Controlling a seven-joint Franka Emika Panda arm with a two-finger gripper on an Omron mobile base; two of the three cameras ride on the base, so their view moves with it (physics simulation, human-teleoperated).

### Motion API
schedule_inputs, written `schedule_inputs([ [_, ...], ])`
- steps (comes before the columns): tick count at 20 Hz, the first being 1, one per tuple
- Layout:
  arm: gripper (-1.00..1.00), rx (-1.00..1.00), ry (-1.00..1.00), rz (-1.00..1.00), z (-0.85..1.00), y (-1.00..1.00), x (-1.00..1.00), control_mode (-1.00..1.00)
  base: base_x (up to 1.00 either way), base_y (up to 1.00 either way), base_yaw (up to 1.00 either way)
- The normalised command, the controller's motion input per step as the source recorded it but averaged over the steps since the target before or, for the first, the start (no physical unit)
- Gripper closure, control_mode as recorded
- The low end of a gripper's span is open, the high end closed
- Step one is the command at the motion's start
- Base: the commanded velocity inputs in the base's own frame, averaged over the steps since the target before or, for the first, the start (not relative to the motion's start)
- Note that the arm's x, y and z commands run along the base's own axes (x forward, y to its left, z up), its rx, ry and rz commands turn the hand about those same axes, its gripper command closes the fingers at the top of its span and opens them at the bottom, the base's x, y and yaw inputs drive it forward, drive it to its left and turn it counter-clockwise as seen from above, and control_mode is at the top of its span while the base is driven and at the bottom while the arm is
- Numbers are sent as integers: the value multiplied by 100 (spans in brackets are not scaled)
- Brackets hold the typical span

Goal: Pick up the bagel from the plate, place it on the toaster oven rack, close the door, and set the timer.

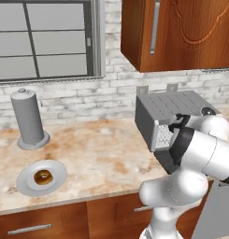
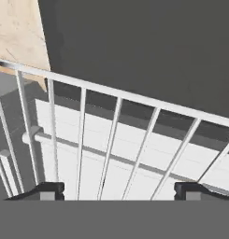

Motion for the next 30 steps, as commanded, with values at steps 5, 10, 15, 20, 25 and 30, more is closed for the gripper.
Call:
schedule_inputs([
  [5,-100,16,86,-10,-87,-6,-64,-100,0,0,0],
  [10,-100,25,47,-8,5,0,-76,-100,0,0,0],
  [15,-100,29,5,-1,100,5,-79,-100,0,0,0],
  [20,-100,14,3,0,100,22,-40,-100,0,0,0],
  [25,-100,-4,16,13,78,62,-53,-100,0,0,0],
  [30,-100,-20,30,44,11,98,-41,-100,0,0,0],
])
